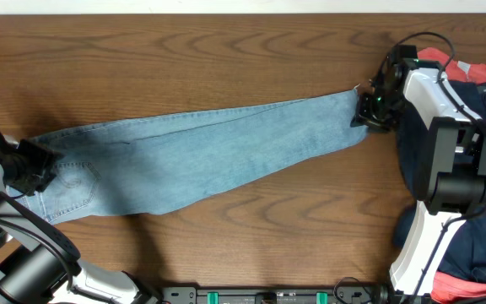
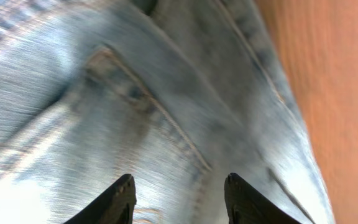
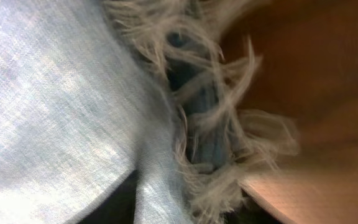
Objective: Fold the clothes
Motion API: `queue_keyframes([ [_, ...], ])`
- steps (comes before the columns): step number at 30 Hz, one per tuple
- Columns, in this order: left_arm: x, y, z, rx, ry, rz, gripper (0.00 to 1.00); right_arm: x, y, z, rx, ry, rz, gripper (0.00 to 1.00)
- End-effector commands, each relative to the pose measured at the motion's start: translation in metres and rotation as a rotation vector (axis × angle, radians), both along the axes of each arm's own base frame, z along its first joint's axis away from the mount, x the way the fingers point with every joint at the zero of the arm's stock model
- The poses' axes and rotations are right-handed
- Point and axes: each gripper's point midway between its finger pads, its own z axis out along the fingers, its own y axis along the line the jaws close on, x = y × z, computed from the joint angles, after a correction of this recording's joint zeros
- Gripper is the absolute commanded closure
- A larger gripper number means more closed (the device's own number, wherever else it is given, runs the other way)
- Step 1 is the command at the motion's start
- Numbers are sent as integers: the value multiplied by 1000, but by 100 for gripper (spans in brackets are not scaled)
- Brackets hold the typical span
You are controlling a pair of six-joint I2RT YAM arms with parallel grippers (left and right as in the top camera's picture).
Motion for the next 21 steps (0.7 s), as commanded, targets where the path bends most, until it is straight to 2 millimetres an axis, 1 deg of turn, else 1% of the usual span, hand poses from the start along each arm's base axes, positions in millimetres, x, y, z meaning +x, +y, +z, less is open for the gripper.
queue_keyframes([
  [1,13,-20,16,-57,-91,-84,51,-1,21,-16,118,17,10,96],
  [2,13,-23,18,-56,-99,-104,51,2,22,-15,125,6,11,99],
  [5,12,-31,28,-39,-113,-156,51,9,20,-7,124,-30,12,99],
  [6,12,-35,33,-29,-119,-177,51,13,18,-2,123,-52,20,99],
  [8,10,-42,44,-12,-132,-204,51,22,11,15,115,-107,29,99],
  [11,7,-52,65,19,-160,-226,51,37,-16,47,71,-196,-14,99],
  [14,2,-61,89,59,-194,-239,51,48,-51,91,11,-292,-79,99],
  [16,-2,-65,105,89,-220,-242,51,49,-77,122,-55,-349,-122,99],
  [18,-7,-69,119,121,-248,-246,51,47,-95,151,-100,-399,-155,99],
  [20,-10,-72,131,146,-271,-247,51,45,-106,177,-118,-453,-179,99],
  [21,-12,-73,136,162,-281,-248,51,45,-109,189,-116,-480,-185,99],
])
